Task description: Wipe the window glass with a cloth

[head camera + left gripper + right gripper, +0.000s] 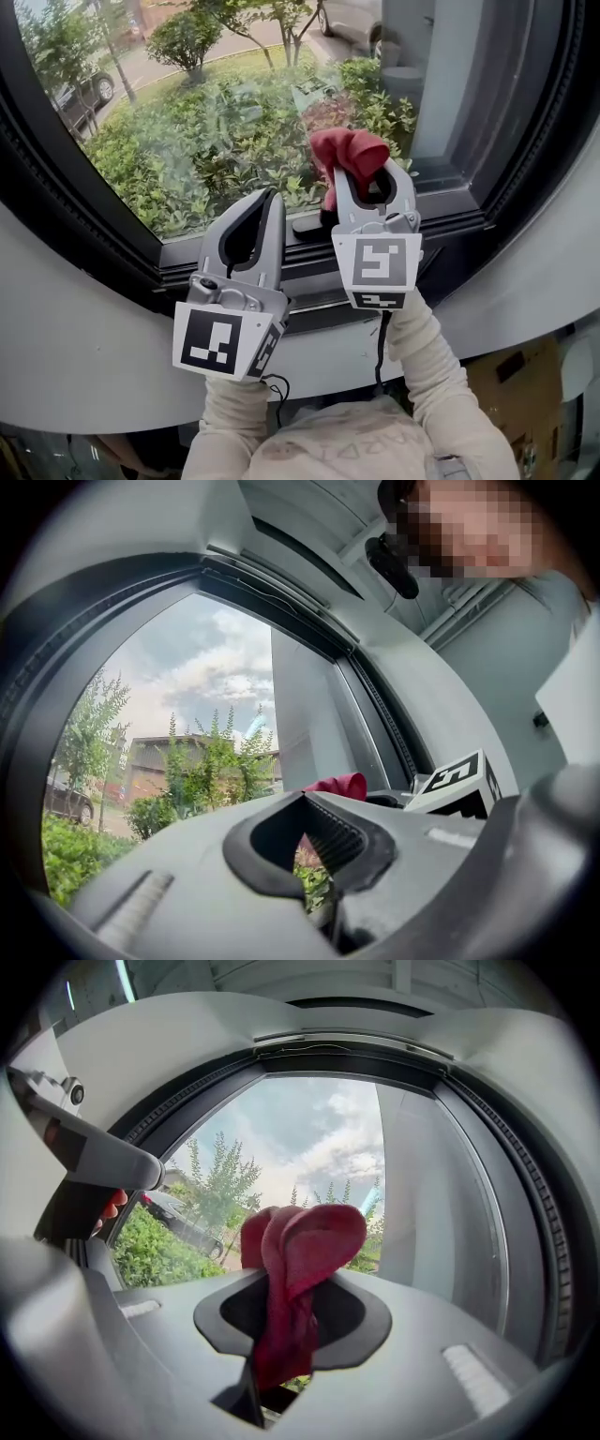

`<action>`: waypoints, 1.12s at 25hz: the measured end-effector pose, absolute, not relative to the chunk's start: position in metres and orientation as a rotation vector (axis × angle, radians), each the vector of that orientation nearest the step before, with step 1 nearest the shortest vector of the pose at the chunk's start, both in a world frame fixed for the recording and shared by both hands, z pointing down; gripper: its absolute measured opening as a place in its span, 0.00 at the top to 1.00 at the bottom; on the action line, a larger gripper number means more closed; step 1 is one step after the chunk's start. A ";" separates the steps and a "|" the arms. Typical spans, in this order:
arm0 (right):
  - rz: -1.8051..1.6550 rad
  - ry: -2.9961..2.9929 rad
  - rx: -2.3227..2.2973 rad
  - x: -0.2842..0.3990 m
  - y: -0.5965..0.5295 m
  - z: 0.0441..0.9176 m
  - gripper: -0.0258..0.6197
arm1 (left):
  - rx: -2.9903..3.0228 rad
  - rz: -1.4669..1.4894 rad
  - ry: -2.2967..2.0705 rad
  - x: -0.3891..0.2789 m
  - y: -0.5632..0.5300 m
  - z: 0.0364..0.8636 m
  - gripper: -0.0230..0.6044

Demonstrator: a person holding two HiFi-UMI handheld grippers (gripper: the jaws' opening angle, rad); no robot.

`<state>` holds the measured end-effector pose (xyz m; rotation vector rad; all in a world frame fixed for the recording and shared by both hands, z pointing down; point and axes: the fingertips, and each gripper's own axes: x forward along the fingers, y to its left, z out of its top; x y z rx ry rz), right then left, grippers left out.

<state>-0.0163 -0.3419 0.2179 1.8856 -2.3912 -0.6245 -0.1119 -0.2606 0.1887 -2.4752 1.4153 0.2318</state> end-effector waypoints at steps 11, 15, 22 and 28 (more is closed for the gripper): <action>-0.625 -2.311 2.000 0.081 -0.352 0.220 0.76 | -2.515 0.212 1.344 -0.041 -0.272 0.191 0.96; -0.615 -2.262 2.055 0.121 -0.357 0.222 0.76 | -2.537 0.214 1.317 -0.015 -0.279 0.193 0.96; -0.566 -2.192 2.140 0.176 -0.363 0.226 0.76 | -2.560 0.217 1.283 0.016 -0.285 0.196 0.96; -0.550 -2.198 2.143 0.184 -0.363 0.226 0.77 | -2.554 0.216 1.293 0.021 -0.282 0.195 0.96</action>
